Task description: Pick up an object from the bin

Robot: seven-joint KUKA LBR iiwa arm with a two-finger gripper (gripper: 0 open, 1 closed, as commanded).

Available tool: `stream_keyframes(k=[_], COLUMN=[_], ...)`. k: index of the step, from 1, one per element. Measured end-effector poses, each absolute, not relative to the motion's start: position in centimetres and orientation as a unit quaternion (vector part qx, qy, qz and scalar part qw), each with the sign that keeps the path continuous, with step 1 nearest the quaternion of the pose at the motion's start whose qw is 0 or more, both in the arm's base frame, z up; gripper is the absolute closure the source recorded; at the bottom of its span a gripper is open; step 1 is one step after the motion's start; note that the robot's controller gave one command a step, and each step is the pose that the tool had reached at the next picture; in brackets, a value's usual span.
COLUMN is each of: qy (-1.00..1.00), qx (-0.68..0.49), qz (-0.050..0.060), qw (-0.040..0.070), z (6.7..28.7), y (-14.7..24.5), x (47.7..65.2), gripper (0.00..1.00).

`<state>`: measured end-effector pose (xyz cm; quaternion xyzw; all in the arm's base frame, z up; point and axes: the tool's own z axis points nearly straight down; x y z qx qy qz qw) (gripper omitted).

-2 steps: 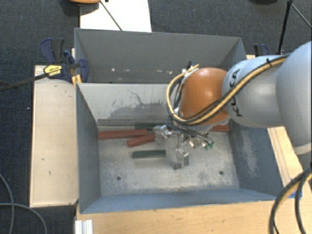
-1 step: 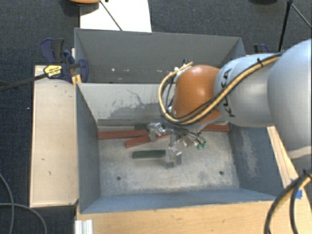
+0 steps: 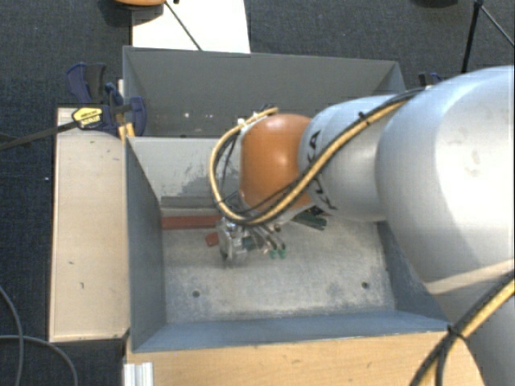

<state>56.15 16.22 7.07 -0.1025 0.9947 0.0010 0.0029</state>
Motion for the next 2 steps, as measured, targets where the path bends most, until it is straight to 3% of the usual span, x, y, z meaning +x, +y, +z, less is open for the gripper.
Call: stream_keyframes(k=[1, 2], qy=[0.995, 0.995], qx=[-0.103, -0.102], qz=[0.001, 0.001], qw=[0.003, 0.005], z=[7.1, 23.8], y=[16.2, 16.8], x=[56.1, 56.6], gripper=[1.0, 1.0])
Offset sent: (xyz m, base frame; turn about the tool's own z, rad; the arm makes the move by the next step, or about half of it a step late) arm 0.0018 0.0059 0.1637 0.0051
